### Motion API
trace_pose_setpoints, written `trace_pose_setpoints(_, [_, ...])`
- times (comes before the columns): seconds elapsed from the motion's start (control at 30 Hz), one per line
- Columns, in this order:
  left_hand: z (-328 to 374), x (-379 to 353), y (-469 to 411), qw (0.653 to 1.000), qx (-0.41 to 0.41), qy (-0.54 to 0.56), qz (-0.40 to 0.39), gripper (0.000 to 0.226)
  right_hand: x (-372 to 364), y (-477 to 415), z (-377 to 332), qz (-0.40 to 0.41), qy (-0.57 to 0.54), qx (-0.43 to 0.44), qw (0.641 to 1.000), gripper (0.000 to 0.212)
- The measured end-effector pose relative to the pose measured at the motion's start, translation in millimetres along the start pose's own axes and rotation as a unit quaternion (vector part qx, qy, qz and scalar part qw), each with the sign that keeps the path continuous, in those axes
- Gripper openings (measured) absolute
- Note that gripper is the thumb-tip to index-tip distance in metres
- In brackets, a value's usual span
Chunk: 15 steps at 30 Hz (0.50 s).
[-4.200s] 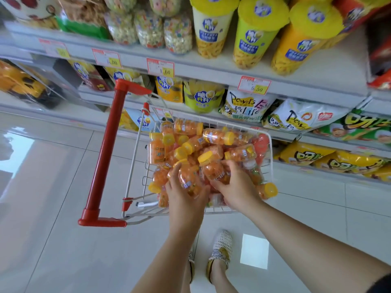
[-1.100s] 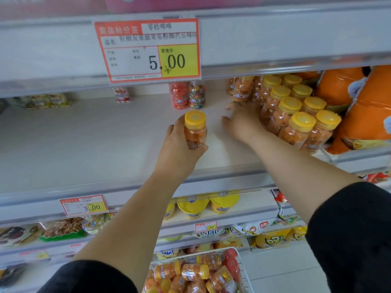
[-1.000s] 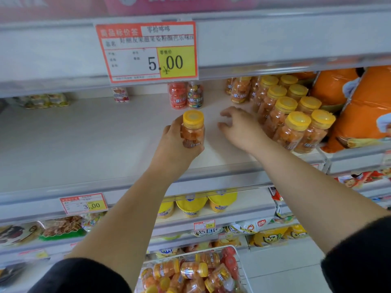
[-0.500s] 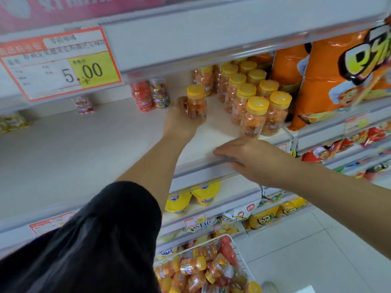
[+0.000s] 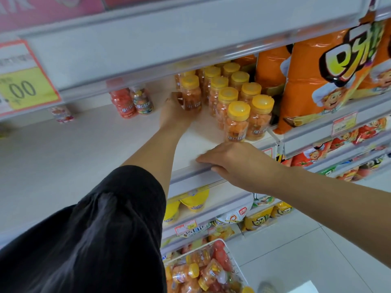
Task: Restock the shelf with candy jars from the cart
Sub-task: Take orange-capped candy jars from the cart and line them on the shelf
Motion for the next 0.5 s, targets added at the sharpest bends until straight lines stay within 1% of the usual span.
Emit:
trace_pose_setpoints(0.17, [4, -7, -7, 0.999, 0.013, -0.022, 0.019, 0.066, 2, 0, 3, 0.008, -0.004, 0.016, 1.0, 0.041])
trace_pose_setpoints(0.5, [3, -11, -12, 0.999, 0.025, -0.021, 0.021, 0.068, -2, -1, 6, 0.016, 0.004, 0.035, 0.999, 0.043])
Point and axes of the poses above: each hand's wrist, its own y-axis away from the middle knuckle, its own x-axis out of the back of the hand, z = x × y, the point moved 2 cm from there along -y, towards the middle knuckle, and after that the axes turned 9 degrees about -z, right-handed, at the moved point
